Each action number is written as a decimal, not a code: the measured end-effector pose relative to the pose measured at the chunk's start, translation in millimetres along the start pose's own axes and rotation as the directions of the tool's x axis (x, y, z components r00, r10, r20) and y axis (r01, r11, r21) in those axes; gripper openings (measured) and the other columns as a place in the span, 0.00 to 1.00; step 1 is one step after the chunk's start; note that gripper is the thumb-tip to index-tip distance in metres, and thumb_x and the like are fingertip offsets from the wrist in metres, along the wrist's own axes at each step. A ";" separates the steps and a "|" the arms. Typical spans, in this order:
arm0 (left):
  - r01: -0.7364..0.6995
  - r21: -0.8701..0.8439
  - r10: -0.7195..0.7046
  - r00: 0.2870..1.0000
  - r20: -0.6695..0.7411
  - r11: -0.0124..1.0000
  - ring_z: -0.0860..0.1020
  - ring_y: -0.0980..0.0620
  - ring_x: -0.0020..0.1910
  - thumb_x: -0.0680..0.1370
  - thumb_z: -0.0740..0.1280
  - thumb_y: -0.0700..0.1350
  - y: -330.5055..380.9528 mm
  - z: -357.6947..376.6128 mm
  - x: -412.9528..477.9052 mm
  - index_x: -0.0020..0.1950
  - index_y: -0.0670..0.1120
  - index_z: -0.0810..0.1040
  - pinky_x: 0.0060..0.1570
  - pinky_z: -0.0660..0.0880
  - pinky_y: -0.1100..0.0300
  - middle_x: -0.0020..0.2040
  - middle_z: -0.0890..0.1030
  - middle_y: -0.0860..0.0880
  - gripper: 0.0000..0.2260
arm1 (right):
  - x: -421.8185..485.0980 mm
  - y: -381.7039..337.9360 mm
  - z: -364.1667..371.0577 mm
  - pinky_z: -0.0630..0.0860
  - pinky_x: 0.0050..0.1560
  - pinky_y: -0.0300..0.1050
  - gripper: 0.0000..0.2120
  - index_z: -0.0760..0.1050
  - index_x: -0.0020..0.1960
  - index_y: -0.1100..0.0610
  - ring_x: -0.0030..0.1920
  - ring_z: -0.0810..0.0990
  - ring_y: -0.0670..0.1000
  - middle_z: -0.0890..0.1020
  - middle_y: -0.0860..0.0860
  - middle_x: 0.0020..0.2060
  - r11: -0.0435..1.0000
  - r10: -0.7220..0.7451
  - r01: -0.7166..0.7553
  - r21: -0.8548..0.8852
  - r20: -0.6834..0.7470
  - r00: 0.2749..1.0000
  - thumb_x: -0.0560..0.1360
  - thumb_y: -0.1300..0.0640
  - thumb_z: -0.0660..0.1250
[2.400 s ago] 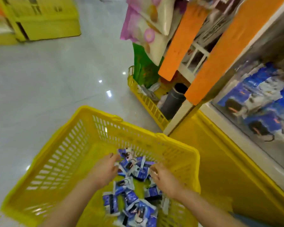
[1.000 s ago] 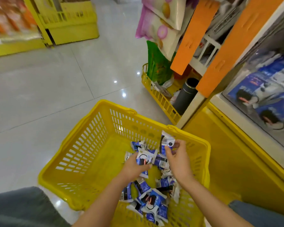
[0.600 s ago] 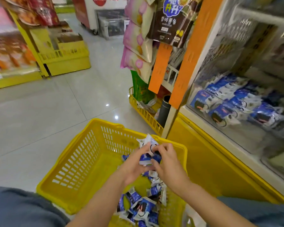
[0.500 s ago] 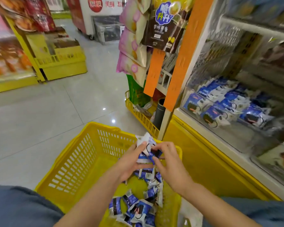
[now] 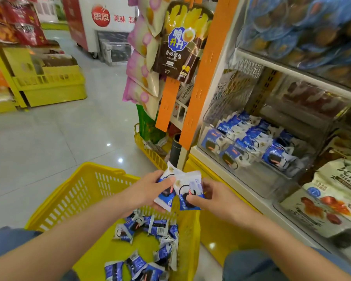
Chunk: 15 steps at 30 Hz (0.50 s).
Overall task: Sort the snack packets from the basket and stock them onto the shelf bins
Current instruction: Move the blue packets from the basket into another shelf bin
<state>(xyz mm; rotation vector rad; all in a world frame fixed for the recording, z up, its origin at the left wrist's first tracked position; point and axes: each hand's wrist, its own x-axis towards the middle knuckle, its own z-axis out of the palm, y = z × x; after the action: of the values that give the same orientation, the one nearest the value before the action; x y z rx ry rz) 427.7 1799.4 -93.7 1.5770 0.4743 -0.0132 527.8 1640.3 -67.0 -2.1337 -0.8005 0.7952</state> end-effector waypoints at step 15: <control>-0.083 -0.439 0.004 0.984 -0.178 0.895 0.82 0.49 0.47 0.77 0.64 0.51 25.9 23.3 24.4 0.65 0.49 0.68 0.37 0.81 0.54 0.56 0.80 0.46 0.18 | 21.0 -18.6 -1.5 0.79 0.43 0.35 0.13 0.75 0.60 0.55 0.47 0.83 0.45 0.84 0.52 0.50 0.570 0.046 0.152 0.807 -0.216 0.975 0.76 0.56 0.64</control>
<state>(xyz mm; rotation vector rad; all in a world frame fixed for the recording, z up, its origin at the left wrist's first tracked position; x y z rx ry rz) 464.4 1784.5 -78.0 1.1384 0.5339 0.2543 536.5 1665.4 -57.7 -1.2857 -0.2574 0.6923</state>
